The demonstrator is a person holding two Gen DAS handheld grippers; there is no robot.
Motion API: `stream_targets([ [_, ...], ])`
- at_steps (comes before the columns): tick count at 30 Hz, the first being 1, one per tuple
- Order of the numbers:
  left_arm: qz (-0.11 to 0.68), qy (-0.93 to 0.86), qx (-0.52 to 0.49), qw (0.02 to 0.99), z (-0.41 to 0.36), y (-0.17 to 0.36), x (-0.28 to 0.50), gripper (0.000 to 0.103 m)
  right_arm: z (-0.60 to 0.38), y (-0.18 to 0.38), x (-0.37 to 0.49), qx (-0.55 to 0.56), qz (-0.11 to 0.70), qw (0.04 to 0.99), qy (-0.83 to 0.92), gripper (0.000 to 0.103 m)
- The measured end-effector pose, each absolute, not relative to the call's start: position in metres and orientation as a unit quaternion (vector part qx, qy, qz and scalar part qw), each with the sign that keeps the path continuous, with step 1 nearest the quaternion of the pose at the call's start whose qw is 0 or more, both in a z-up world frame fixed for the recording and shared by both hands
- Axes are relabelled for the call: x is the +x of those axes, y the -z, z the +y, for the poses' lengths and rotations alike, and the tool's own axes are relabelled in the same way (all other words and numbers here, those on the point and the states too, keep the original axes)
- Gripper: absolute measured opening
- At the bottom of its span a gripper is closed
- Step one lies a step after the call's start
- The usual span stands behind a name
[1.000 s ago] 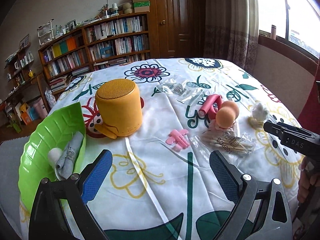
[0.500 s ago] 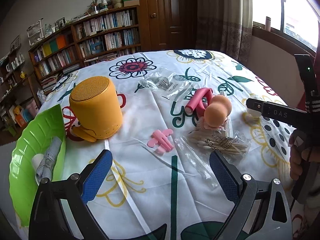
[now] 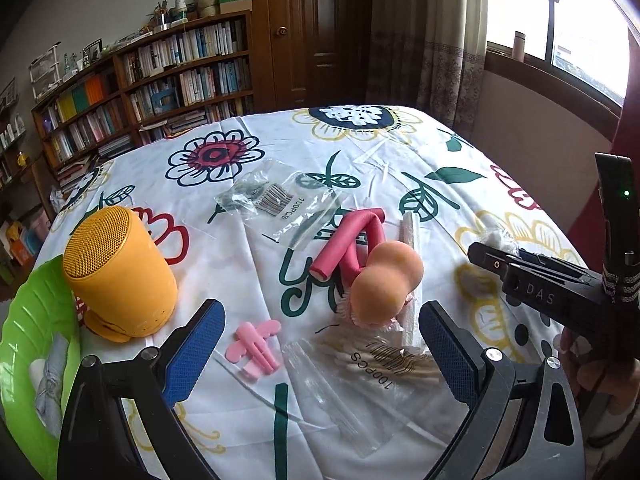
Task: Organize soft objects
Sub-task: 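Close the left tool on the orange egg-shaped sponge, then carry the sponge into the green plate and open left while right carries the white ball over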
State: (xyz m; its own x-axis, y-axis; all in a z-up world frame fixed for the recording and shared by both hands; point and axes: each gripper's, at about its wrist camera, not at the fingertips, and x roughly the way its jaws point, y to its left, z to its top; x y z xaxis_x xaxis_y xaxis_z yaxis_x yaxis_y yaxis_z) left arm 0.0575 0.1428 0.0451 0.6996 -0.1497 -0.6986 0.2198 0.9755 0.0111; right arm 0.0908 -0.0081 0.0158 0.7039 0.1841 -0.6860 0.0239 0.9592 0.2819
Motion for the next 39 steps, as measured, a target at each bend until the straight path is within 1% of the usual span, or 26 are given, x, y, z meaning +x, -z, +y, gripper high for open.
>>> stream_targets([
  [4,0.374,0.106,0.046,0.92,0.134,-0.039,0.072,0.097,-0.009,-0.015,0.09,0.146,0.381,0.912,-0.047,0.039],
  [8,0.378,0.118,0.043,0.917,0.127,-0.034,0.083,0.091,-0.012,-0.014,0.089,0.157,0.379,0.911,-0.052,0.039],
  [10,0.381,0.125,0.043,0.915,0.124,-0.031,0.087,0.086,-0.013,-0.014,0.09,0.159,0.378,0.91,-0.053,0.039],
  [12,0.387,0.135,0.037,0.912,0.122,-0.029,0.09,0.073,-0.013,-0.014,0.09,0.158,0.379,0.91,-0.052,0.039],
  [13,0.389,0.138,0.034,0.91,0.12,-0.027,0.091,0.069,-0.013,-0.014,0.09,0.158,0.379,0.91,-0.052,0.039],
  [15,0.396,0.146,0.027,0.906,0.119,-0.025,0.092,0.055,-0.013,-0.014,0.09,0.159,0.379,0.91,-0.053,0.039],
  [16,0.399,0.149,0.023,0.905,0.119,-0.023,0.093,0.052,-0.013,-0.014,0.09,0.158,0.379,0.91,-0.053,0.039],
  [18,0.402,0.154,0.016,0.902,0.119,-0.021,0.092,0.041,-0.013,-0.014,0.09,0.159,0.379,0.91,-0.053,0.039],
  [19,0.403,0.156,0.013,0.902,0.119,-0.02,0.092,0.039,-0.013,-0.014,0.09,0.158,0.379,0.91,-0.053,0.039],
  [26,0.394,0.163,-0.008,0.905,0.125,-0.02,0.083,0.038,-0.013,-0.014,0.09,0.159,0.378,0.91,-0.053,0.039],
  [39,0.366,0.157,-0.004,0.917,0.129,-0.03,0.073,0.038,-0.014,-0.017,0.086,0.167,0.363,0.915,-0.06,0.037],
])
